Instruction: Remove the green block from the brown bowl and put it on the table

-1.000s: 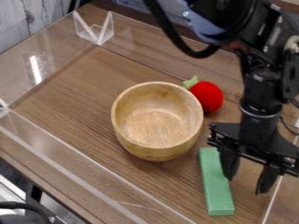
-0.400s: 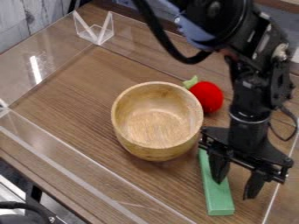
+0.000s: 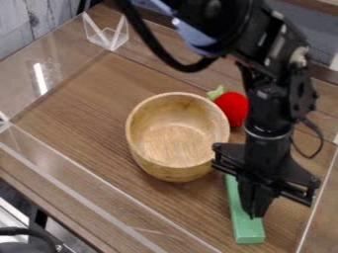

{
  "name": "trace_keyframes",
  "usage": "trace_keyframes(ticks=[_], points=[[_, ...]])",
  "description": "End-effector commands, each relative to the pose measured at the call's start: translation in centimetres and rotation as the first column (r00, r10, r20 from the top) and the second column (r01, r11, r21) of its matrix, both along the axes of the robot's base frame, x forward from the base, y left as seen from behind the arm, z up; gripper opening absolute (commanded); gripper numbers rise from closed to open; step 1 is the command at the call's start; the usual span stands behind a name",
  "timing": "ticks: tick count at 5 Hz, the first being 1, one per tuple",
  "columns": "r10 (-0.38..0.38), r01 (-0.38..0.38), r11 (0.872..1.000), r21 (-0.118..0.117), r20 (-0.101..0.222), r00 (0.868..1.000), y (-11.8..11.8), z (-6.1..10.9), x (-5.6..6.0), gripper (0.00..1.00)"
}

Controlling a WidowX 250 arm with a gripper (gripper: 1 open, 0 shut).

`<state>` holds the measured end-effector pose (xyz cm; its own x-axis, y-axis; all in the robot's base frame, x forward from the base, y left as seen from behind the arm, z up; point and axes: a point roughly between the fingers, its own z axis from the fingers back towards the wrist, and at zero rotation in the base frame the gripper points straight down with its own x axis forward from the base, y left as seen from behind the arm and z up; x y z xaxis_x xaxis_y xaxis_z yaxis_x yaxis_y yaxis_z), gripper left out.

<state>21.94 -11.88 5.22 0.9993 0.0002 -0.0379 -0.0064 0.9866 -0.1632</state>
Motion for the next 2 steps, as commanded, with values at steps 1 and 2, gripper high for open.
trace_keyframes(ticks=[1, 2], points=[[-0.020, 0.020, 1.000, -0.014, 0.038, 0.999, 0.3, 0.6, 0.8, 1.00], [-0.041, 0.041, 0.999, -0.007, 0.071, 0.997, 1.0, 1.9, 0.7, 1.00]])
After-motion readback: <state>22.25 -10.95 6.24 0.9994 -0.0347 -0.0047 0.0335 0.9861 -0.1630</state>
